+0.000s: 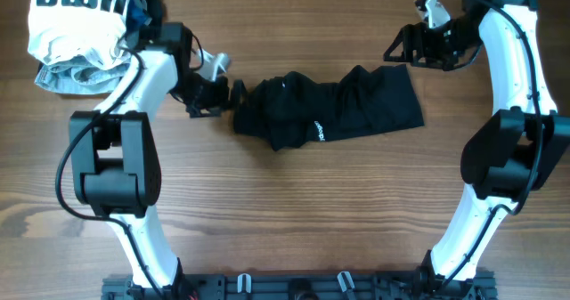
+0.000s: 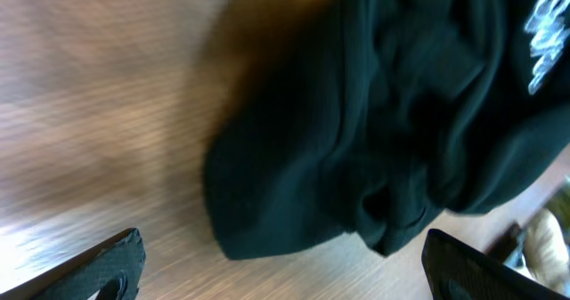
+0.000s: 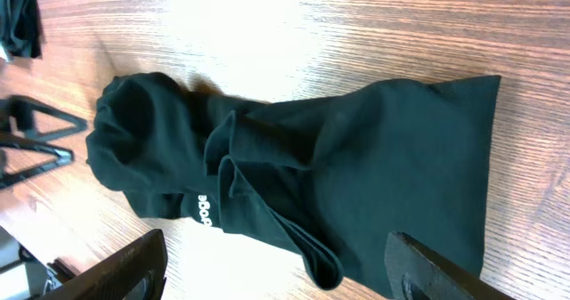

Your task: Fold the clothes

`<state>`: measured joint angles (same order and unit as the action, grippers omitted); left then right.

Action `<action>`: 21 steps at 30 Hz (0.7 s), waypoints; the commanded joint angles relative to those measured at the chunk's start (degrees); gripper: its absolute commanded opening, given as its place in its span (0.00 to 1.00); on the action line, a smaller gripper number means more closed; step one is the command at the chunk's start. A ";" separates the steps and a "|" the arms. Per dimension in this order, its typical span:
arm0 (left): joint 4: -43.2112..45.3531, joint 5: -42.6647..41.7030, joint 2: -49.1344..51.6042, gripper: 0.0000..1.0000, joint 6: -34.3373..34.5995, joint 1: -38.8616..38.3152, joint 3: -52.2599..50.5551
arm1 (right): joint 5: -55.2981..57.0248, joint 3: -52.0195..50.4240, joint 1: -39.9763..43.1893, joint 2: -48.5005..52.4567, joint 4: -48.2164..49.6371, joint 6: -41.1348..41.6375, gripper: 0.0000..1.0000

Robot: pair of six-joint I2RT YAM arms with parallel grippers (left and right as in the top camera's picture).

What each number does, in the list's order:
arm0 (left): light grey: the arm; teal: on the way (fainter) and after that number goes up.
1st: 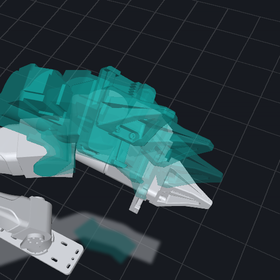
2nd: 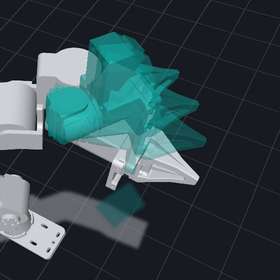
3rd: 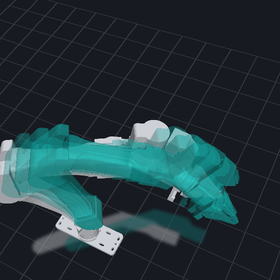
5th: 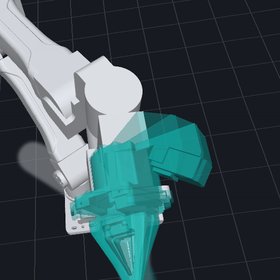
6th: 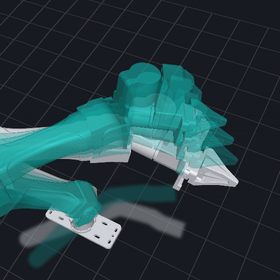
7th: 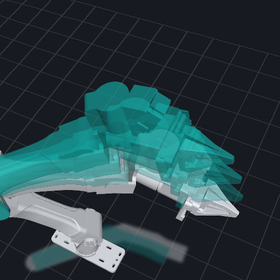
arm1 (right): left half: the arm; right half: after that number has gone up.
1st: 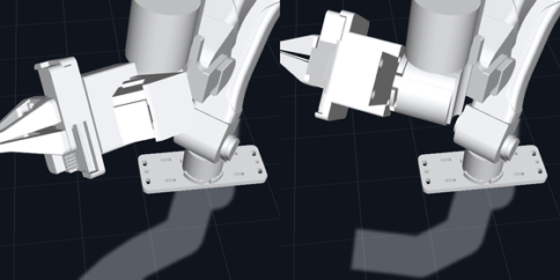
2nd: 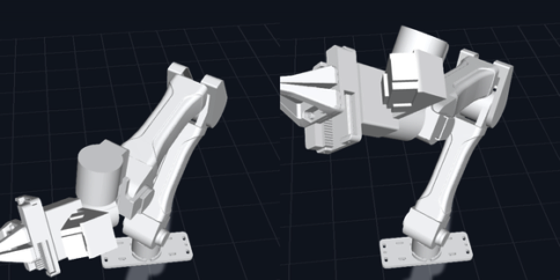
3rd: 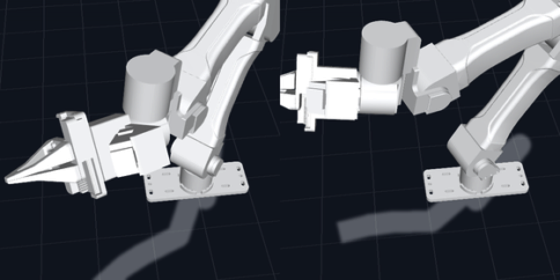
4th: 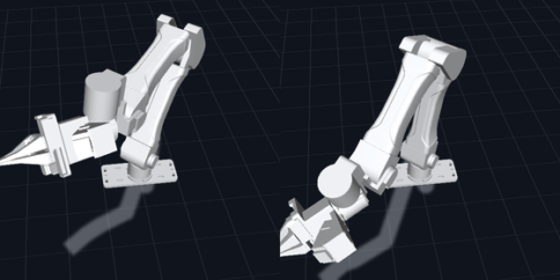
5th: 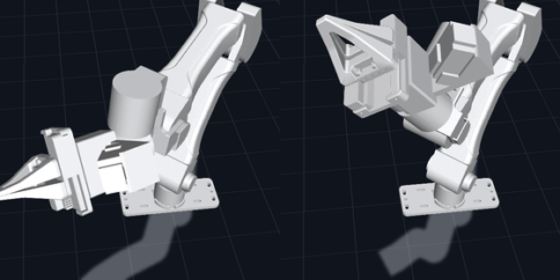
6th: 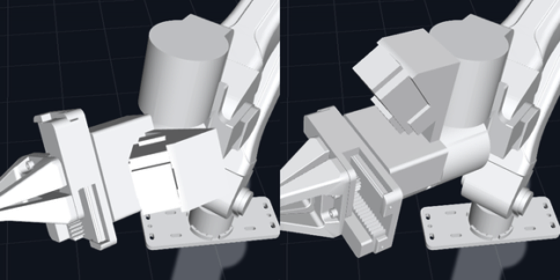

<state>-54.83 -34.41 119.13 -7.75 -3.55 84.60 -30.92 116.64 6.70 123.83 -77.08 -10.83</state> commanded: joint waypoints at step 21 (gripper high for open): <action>32.28 -16.44 -5.01 0.04 23.19 1.66 -13.55 | 2.60 -4.44 -3.06 -1.16 2.95 8.81 0.04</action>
<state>-21.67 -52.25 119.61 11.20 -7.22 70.74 -29.47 115.18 5.08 123.79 -74.91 -3.97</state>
